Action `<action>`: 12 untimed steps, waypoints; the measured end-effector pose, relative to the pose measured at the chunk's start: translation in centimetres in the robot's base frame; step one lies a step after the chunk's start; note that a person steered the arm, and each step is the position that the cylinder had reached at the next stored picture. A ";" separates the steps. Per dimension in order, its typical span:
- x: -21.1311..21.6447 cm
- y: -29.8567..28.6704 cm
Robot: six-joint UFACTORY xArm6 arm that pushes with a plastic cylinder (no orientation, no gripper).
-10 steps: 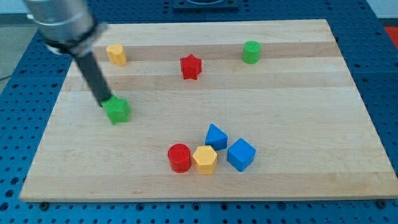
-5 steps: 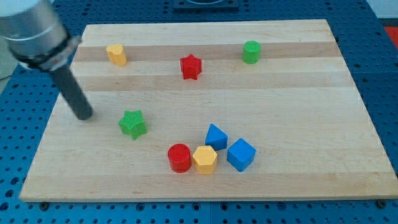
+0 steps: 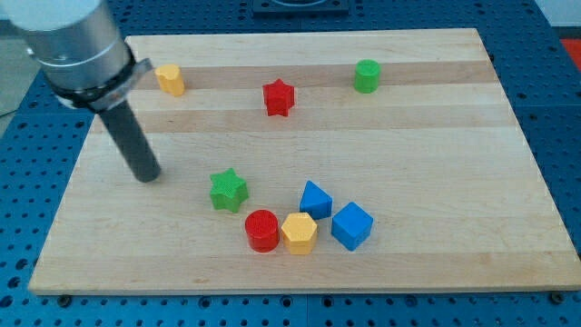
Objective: Move the green star to the top of the red circle
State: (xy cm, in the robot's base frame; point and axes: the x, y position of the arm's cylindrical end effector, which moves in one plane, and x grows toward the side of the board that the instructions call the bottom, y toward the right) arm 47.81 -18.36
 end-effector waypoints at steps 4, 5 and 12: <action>0.8 5.1; 1.2 7.1; 3.3 11.6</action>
State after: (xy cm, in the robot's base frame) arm 51.15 -6.78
